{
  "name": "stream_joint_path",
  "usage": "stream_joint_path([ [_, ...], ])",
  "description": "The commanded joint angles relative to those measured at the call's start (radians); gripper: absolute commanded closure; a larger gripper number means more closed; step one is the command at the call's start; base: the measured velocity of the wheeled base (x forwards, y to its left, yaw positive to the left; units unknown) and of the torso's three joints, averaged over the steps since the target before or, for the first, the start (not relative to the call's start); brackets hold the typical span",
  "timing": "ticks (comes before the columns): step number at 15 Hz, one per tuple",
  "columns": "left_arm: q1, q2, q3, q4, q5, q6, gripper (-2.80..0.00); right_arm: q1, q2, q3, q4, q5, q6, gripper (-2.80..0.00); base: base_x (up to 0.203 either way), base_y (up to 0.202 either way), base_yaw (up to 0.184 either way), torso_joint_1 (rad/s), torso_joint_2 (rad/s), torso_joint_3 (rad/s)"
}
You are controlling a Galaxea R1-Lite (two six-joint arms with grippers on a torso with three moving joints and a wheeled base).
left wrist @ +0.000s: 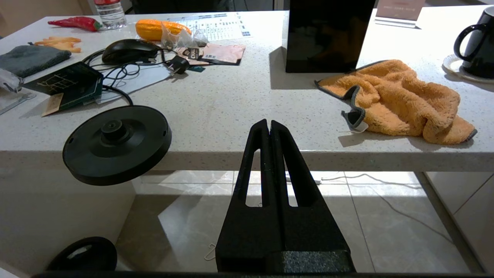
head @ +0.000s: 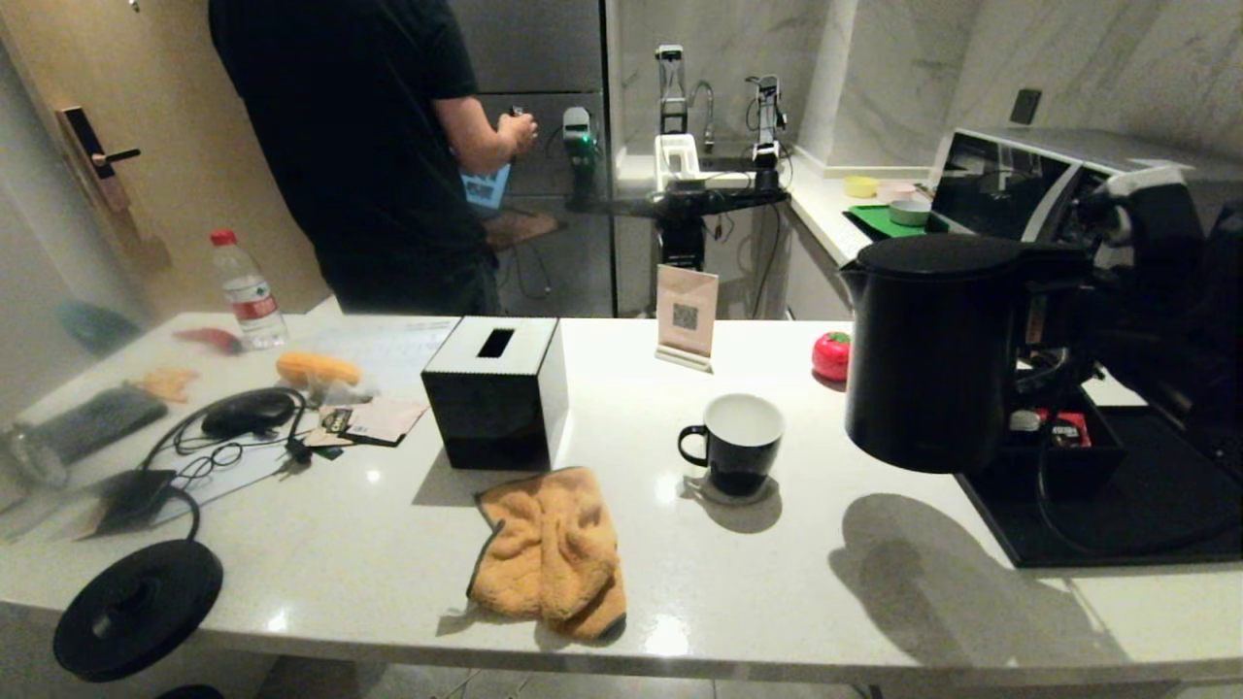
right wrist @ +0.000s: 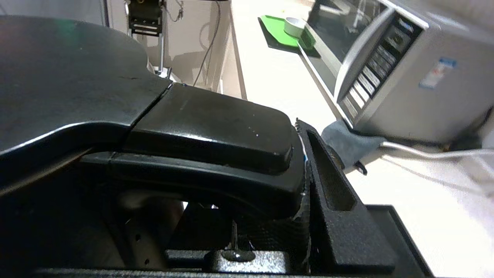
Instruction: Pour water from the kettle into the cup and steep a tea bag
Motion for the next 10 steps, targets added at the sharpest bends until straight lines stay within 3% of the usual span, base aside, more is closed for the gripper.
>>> stream_joint_path([
  [1,0.000,0.000,0.000,0.000,0.000,0.001,0.00,0.008,0.024,0.010,-0.037,-0.001,-0.041,0.00,0.000,0.000,0.000,0.000,0.00,0.000],
  [10,0.000,0.000,0.000,0.000,0.000,-0.001,0.00,0.053,0.121,0.004,-0.125,0.001,-0.178,0.00,0.000,0.000,0.000,0.000,0.00,0.000],
])
